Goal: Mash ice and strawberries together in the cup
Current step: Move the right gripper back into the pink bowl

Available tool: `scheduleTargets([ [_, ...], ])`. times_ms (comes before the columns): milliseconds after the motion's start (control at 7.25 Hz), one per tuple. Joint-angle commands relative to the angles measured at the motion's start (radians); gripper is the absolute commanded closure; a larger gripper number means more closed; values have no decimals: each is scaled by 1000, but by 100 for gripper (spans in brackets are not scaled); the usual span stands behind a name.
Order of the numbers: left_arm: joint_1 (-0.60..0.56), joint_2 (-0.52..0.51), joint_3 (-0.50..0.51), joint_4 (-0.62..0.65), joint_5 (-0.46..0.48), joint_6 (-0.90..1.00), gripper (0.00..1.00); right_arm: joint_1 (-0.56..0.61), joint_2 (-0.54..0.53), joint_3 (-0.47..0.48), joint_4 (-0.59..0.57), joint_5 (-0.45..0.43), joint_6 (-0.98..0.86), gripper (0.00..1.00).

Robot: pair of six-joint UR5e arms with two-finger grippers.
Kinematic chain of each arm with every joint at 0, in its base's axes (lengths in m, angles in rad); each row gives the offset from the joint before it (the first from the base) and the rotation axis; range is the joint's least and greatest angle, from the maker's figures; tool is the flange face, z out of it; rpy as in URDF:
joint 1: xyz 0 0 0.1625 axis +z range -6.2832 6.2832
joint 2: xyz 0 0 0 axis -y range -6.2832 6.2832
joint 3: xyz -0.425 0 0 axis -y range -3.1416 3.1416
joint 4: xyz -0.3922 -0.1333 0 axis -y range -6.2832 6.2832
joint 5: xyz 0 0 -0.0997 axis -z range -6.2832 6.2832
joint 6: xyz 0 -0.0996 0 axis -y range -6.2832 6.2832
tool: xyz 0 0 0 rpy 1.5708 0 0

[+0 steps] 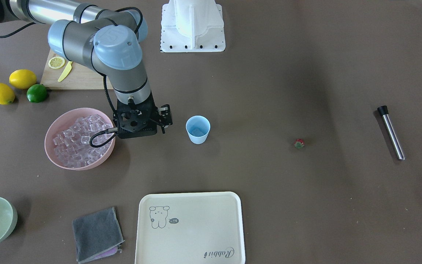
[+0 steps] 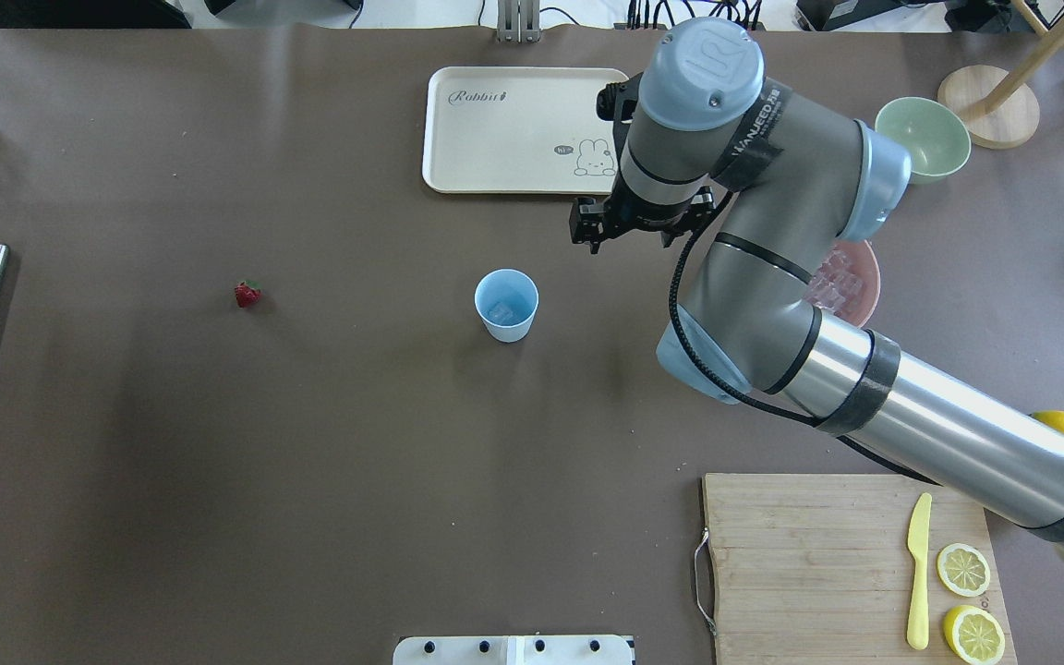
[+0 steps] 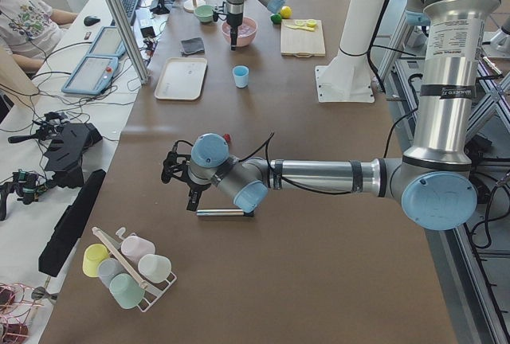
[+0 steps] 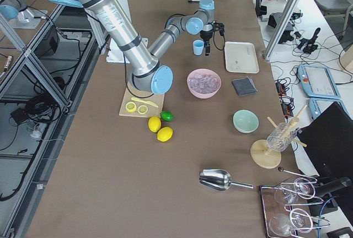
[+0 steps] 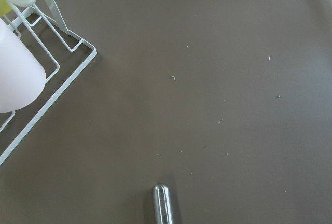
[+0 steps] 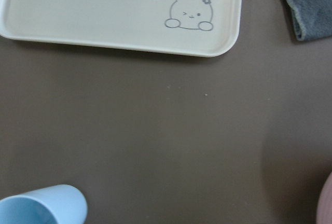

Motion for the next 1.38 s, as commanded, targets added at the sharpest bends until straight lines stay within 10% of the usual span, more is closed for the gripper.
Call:
scheduleTargets([
  [0, 9, -5, 6, 1, 0, -5, 3, 60, -122, 73, -3, 48, -70, 12],
  [552, 10, 3, 3, -1, 0, -6, 3, 134, -314, 149, 5, 39, -69, 14],
  [1241, 9, -6, 5, -1, 0, -8, 3, 89, -308, 139, 5, 39, -44, 21],
])
